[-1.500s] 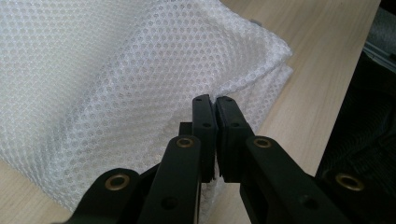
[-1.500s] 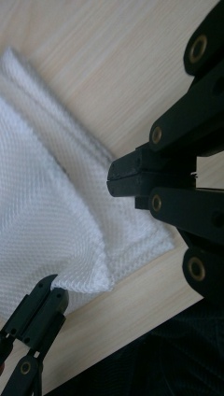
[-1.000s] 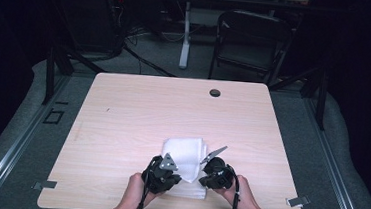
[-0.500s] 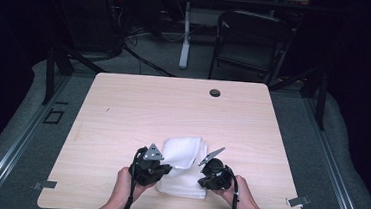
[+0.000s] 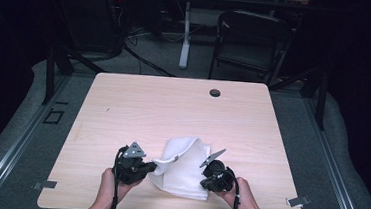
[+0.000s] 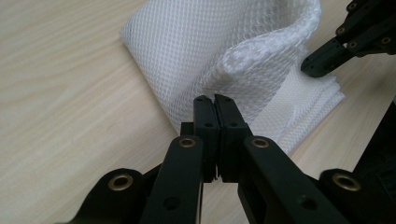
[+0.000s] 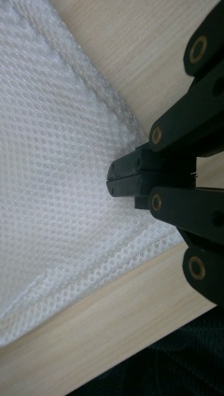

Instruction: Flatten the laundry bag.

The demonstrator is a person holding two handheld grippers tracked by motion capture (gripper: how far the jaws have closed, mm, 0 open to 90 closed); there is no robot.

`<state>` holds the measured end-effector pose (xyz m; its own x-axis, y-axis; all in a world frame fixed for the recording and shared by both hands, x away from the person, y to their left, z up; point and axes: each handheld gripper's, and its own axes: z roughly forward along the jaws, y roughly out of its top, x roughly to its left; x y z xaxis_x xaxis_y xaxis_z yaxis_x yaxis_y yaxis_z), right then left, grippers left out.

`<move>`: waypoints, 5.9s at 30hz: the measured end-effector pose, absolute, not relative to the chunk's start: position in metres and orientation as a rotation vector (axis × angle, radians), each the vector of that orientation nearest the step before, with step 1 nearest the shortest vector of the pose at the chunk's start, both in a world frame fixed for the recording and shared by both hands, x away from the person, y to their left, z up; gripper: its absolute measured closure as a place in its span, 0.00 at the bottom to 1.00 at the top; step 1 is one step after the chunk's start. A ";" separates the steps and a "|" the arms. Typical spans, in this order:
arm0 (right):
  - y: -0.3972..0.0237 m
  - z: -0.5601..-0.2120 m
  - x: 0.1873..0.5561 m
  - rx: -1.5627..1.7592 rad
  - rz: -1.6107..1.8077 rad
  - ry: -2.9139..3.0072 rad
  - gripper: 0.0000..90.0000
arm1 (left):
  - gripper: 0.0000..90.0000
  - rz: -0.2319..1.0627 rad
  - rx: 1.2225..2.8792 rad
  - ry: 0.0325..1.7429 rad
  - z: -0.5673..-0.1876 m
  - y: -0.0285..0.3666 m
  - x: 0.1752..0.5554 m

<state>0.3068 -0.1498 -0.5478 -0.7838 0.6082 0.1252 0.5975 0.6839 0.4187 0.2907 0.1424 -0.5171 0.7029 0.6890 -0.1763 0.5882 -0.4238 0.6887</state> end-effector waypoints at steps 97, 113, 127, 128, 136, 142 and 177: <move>-0.129 -0.491 0.350 1.132 1.094 2.754 0.98 | 0.28 0.502 2.180 1.091 -0.491 0.164 0.302; -0.124 -0.491 0.351 1.152 1.117 2.758 0.98 | 0.27 0.385 2.397 0.752 -0.513 0.092 0.271; -0.122 -0.491 0.353 1.196 1.148 2.750 0.97 | 0.59 0.378 2.449 0.652 -0.533 0.058 0.277; -0.122 -0.491 0.353 1.192 1.147 2.753 0.97 | 0.62 0.378 2.441 0.657 -0.533 0.059 0.276; -0.125 -0.492 0.350 1.181 1.146 2.756 0.89 | 0.99 0.351 2.384 0.674 -0.533 0.065 0.278; -0.143 -0.489 0.344 1.198 1.149 2.730 0.85 | 0.99 0.330 2.323 0.736 -0.528 0.074 0.285; -0.123 -0.556 0.322 1.052 0.730 2.904 1.00 | 0.98 0.423 2.066 0.983 -0.501 0.144 0.307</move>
<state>0.3215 -0.1231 -0.5558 -0.7798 0.5992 0.1816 0.6138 0.6745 0.4103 0.3071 0.1442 -0.5006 0.6435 0.7646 -0.0350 0.5001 -0.3853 0.7755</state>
